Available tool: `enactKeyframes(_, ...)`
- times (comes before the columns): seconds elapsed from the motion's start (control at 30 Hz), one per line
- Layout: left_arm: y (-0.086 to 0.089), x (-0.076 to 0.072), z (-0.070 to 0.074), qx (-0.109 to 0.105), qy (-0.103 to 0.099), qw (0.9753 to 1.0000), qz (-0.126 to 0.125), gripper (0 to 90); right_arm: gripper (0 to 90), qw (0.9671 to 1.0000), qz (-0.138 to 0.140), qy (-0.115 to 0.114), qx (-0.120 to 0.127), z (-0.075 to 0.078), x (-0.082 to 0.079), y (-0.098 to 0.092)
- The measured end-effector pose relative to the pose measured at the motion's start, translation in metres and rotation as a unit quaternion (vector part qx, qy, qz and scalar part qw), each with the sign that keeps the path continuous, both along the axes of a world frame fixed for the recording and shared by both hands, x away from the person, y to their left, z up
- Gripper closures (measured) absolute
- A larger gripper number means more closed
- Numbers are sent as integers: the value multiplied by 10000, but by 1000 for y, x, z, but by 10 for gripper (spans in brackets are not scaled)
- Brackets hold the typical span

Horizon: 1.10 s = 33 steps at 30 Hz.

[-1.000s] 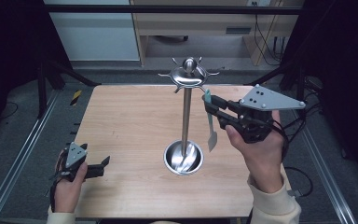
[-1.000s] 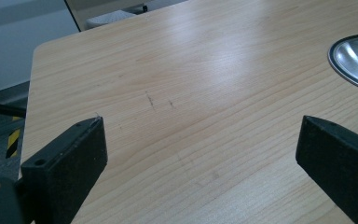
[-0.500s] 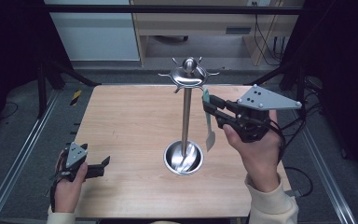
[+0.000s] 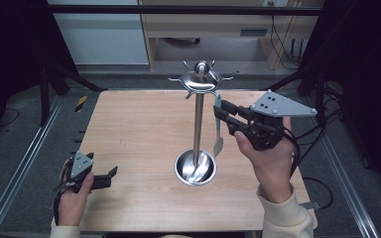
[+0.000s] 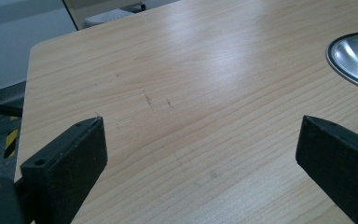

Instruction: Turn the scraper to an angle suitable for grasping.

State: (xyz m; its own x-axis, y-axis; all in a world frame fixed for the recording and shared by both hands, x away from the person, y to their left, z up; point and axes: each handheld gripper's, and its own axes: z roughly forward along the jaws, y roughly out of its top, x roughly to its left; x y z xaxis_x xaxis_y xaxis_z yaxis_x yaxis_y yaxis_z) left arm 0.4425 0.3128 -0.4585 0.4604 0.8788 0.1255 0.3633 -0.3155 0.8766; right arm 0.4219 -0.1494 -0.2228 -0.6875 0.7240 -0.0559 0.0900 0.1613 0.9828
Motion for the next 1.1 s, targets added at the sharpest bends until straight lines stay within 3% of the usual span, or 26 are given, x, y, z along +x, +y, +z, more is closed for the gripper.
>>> enactKeyframes(0.73,0,0,0,12,5,10000,-7,18,723,9999,-10,-6,106,-3,2,2)
enactKeyframes(0.97,0,0,0,9,22,10000,-2,17,624,9998,-88,22,166,-3,2,0)
enactKeyframes(1.1,1,0,0,-7,9,10000,9,18,532,10000,-57,52,58,0,0,-3)
